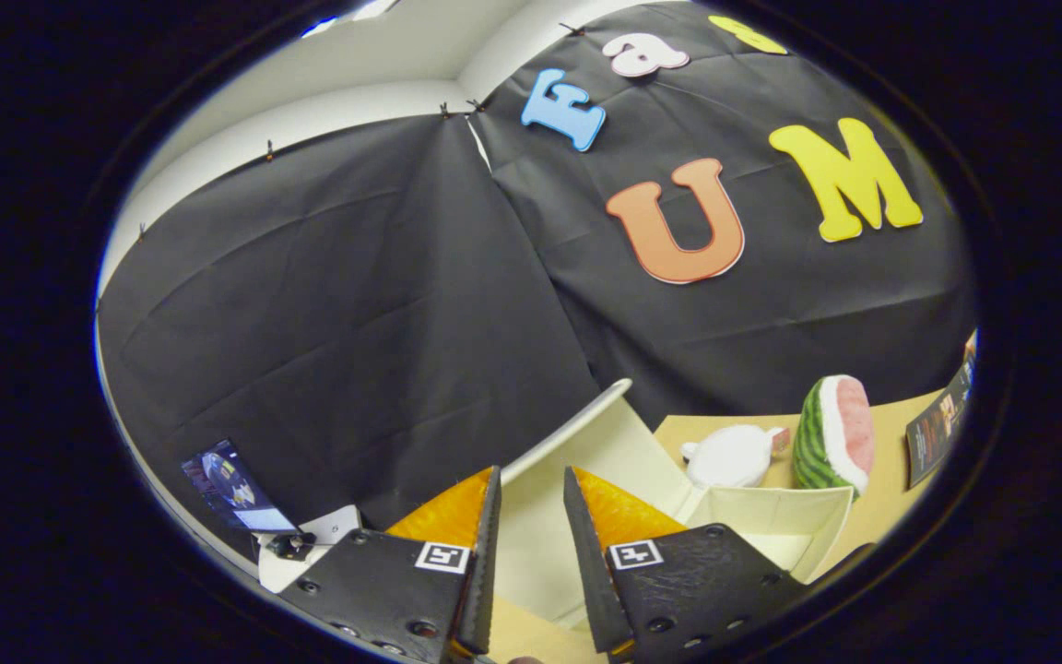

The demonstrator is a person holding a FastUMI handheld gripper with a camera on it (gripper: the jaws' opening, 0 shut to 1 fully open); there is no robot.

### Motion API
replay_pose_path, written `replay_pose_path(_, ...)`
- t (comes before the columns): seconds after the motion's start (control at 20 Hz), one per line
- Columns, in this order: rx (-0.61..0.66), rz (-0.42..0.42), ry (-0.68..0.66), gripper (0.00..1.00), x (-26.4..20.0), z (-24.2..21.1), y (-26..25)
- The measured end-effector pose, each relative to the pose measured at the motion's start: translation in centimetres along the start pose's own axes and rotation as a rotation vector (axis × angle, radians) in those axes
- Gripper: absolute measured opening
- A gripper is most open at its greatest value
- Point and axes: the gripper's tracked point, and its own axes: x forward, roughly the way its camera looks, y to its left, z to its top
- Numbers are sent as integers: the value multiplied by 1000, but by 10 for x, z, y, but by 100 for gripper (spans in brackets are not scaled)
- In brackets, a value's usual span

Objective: Open the storage box then place both shoes into the box .Put the left shoe in first, then the right shoe, with the right side of both shoes facing outward in a uniform manner.

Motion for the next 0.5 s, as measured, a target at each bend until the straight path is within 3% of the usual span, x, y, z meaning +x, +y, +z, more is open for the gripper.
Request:
replay_pose_path(0.05, 2, -7, 2, 40, 2, -1, -1)
replay_pose_path(0.15, 11, -23, 1, 40, 1, -3, -5)
replay_pose_path(0.3, 2, -93, -16, 61, -15, 0, -26)
replay_pose_path(0.35, -7, -120, -21, 61, -18, 3, -34)
replay_pose_path(0.5, -64, -202, -52, 74, -45, 13, -51)
